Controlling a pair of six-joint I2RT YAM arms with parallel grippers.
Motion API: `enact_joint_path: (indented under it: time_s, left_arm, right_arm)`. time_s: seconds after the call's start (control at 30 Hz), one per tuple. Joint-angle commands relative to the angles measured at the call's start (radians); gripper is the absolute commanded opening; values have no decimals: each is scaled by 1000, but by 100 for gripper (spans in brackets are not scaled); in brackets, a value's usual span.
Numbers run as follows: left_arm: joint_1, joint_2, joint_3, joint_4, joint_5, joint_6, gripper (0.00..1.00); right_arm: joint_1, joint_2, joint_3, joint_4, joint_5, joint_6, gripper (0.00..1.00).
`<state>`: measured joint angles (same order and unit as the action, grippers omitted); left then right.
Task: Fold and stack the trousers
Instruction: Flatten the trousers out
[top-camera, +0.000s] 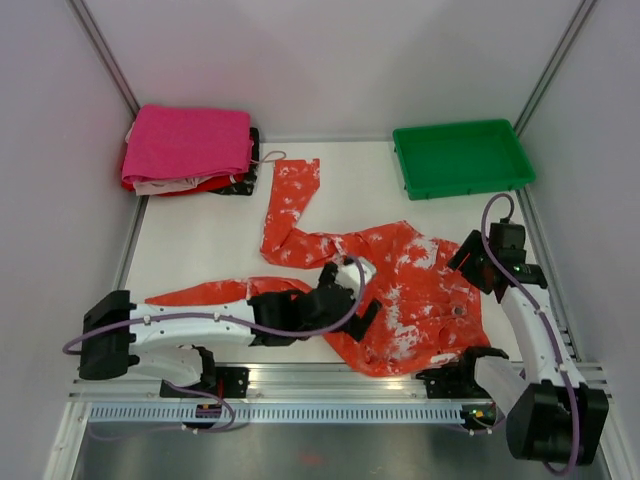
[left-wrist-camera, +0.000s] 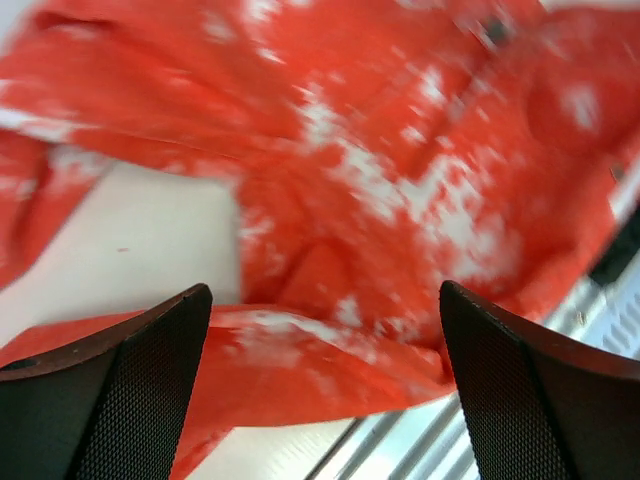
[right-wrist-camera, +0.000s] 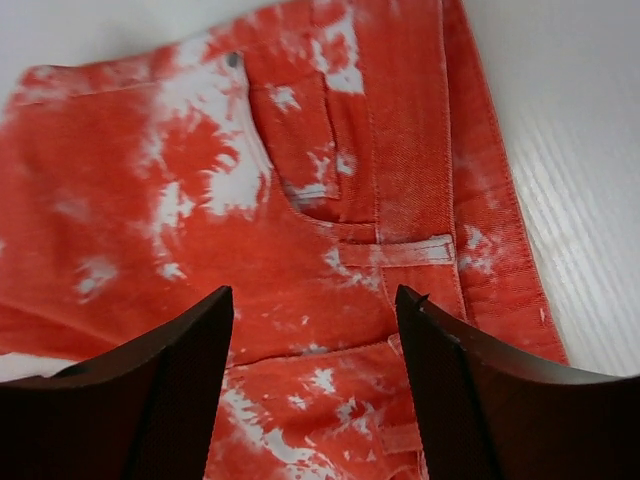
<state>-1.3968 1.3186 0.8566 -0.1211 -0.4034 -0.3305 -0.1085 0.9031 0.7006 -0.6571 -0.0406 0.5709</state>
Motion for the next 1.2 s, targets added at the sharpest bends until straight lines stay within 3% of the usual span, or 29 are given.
enact_joint_path:
  time_s: [0.0, 0.17, 0.33, 0.47, 0.6, 0.63, 0.7, 0.77, 1.0, 1.17]
  left_arm:
    - [141, -62, 97, -199, -146, -215, 100]
    - [232, -168, 42, -229, -120, -268, 100]
    - [252, -246, -2, -319, -149, -329, 100]
    - [307, -275, -1, -558, -207, -485, 100]
    - [425, -331, -57, -585, -155, -528, 100]
    - [452, -341, -65, -577, -114, -528, 100]
    - [533, -355, -70, -572, -74, -536, 100]
    - [609, -342, -67, -574, -58, -544, 100]
    - [806, -181, 13, -505, 5, -464, 100]
    - [985, 0, 134, -416, 67, -443, 100]
  right_arm:
    - [-2, 95, -65, 177, 11, 1, 71]
    - [-2, 317, 3, 202, 190, -42, 69]
    - [-2, 436, 5, 302, 235, -45, 68]
    - [-2, 542, 10, 353, 225, -74, 60]
    - [-3, 632, 14, 398, 228, -98, 46]
    - [-2, 661, 17, 421, 228, -103, 37]
    - [-5, 700, 30, 442, 243, -108, 33]
    - [-8, 723, 57, 450, 277, -124, 26]
    - [-114, 835, 220, 456, 329, -180, 20]
    - [-253, 881, 290, 514, 145, -123, 16]
